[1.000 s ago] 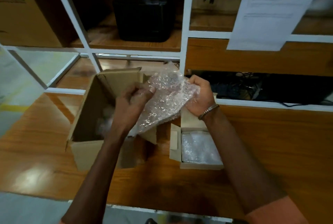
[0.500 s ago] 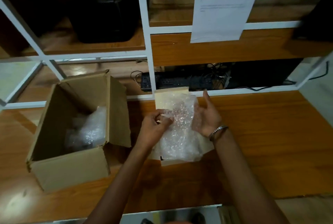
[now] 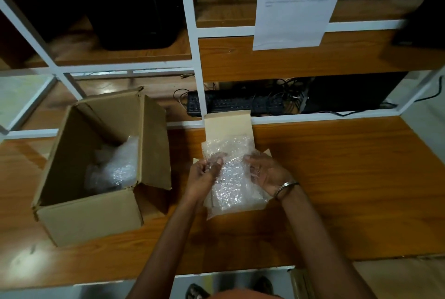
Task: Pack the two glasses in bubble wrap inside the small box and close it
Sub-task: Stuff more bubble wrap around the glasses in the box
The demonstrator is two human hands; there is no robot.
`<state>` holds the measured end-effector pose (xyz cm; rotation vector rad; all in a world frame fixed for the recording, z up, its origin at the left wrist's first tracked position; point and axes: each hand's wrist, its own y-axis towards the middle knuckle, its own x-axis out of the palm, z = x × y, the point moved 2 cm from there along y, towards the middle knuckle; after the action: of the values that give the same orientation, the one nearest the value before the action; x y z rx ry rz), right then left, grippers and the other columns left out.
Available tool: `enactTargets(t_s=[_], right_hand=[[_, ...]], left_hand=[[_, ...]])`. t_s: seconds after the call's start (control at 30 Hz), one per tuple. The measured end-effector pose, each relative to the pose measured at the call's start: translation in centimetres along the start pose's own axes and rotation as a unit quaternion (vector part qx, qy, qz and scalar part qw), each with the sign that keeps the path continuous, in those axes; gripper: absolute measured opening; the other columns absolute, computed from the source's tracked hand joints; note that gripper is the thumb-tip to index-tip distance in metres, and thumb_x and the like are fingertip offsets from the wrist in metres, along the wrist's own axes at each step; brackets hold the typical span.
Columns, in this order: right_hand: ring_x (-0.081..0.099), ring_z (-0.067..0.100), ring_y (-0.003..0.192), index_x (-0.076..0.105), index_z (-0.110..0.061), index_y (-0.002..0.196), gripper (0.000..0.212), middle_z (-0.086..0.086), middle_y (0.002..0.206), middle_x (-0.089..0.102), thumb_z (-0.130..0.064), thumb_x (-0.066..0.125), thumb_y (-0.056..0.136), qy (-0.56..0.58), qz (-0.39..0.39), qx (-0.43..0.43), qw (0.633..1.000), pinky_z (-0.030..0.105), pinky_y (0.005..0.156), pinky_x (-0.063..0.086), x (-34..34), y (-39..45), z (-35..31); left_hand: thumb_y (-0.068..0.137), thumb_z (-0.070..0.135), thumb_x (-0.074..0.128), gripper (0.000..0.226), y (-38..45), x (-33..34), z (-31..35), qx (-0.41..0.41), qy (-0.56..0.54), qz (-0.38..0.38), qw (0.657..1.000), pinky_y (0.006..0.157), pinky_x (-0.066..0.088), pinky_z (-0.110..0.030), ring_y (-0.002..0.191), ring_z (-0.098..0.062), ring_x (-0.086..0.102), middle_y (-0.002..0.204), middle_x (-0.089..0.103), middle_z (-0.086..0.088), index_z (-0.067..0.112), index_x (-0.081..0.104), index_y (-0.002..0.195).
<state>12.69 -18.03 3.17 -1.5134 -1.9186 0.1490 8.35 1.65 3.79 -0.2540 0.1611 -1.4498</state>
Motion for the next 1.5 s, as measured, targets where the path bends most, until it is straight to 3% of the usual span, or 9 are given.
enactTargets(t_s=[0.27,0.4,0.57,0.7,0.83,1.03,1.13,1.27,1.5], right_hand=[[0.067,0.033,0.117,0.054,-0.017,0.135,0.074,0.007,0.134,0.065,-0.012,0.091,0.071,-0.159,-0.092,0.076,0.98,0.05,0.092,0.056,-0.4,0.5,1.0],[0.073,0.027,0.091,0.067,0.001,0.112,0.026,0.012,0.106,0.073,0.015,0.058,0.092,-0.163,-0.049,0.005,0.985,0.031,0.06,0.057,-0.2,0.8,0.5],[0.054,0.024,0.073,0.06,0.017,0.099,0.008,0.021,0.087,0.059,0.014,0.055,0.093,-0.18,-0.051,-0.029,0.982,0.024,0.054,0.046,-0.2,1.0,-0.3],[0.048,0.01,0.059,0.057,0.007,0.08,0.021,0.031,0.079,0.059,0.015,0.047,0.095,-0.242,-0.048,-0.028,0.969,0.018,0.046,0.042,-0.3,0.8,-0.7],[0.071,0.018,0.088,0.073,-0.007,0.103,0.021,0.002,0.1,0.077,0.006,0.058,0.096,-0.179,0.0,-0.05,0.983,0.029,0.067,0.059,-0.7,0.6,-1.9],[0.059,0.027,0.118,0.057,-0.032,0.142,0.07,-0.003,0.129,0.059,-0.071,0.063,0.084,-0.117,-0.014,-0.018,0.993,0.057,0.094,0.057,-0.6,0.4,-2.8],[0.061,0.022,0.114,0.056,-0.033,0.141,0.06,-0.007,0.125,0.058,-0.048,0.076,0.086,-0.185,-0.009,-0.075,0.98,0.044,0.082,0.06,0.4,0.3,-3.2],[0.069,0.028,0.107,0.07,-0.026,0.119,0.042,0.001,0.114,0.07,-0.003,0.079,0.085,-0.217,0.079,-0.123,0.965,0.031,0.072,0.061,-0.6,1.5,-3.3],[0.067,0.017,0.095,0.068,-0.023,0.115,0.031,0.0,0.11,0.069,-0.004,0.07,0.092,-0.368,0.128,-0.094,0.916,0.036,0.078,0.062,-1.2,4.3,-0.4]], left_hand=[[0.1,0.01,0.067,0.02,-0.3,-1.2,-1.2,-0.061,-0.049,0.004,0.997,0.095,0.056,-0.061,0.108,-0.051,0.068,0.112,0.076,-0.023,-0.003,0.074,0.114],[0.098,0.002,0.063,0.015,-0.8,-1.7,-0.6,-0.064,-0.119,0.002,0.991,0.079,0.065,-0.046,0.099,-0.037,0.074,0.112,0.078,-0.015,0.006,0.076,0.105],[0.108,0.047,0.038,0.056,-0.5,-2.7,-0.5,-0.166,-0.338,-0.083,0.923,0.097,0.057,-0.045,0.115,-0.037,0.069,0.132,0.068,-0.02,0.004,0.062,0.136],[0.102,0.053,0.059,0.062,-0.5,-2.3,-1.1,-0.182,-0.111,-0.151,0.965,0.117,0.042,-0.058,0.141,-0.046,0.05,0.148,0.058,-0.024,0.012,0.055,0.147],[0.086,0.006,0.082,0.029,-0.2,-1.3,-0.7,-0.149,-0.042,-0.043,0.987,0.067,0.058,-0.029,0.084,-0.015,0.077,0.109,0.076,-0.013,0.012,0.068,0.11],[0.087,0.005,0.08,0.043,0.7,-0.8,0.5,-0.103,-0.076,0.023,0.991,0.073,0.053,-0.027,0.104,-0.016,0.068,0.12,0.07,0.002,0.025,0.062,0.12],[0.089,0.002,0.078,0.034,1.3,-0.3,0.9,-0.076,-0.079,0.009,0.994,0.064,0.058,-0.021,0.09,-0.012,0.075,0.116,0.075,-0.004,0.021,0.066,0.114],[0.087,0.009,0.083,0.079,1.9,-0.4,1.0,0.025,0.1,0.026,0.994,0.071,0.055,-0.014,0.102,0.0,0.066,0.138,0.059,0.007,0.021,0.044,0.155],[0.101,0.025,0.066,0.057,2.3,1.5,-0.8,0.176,0.48,0.02,0.859,0.118,0.041,-0.043,0.147,-0.022,0.039,0.162,0.041,-0.002,0.027,0.048,0.154]])
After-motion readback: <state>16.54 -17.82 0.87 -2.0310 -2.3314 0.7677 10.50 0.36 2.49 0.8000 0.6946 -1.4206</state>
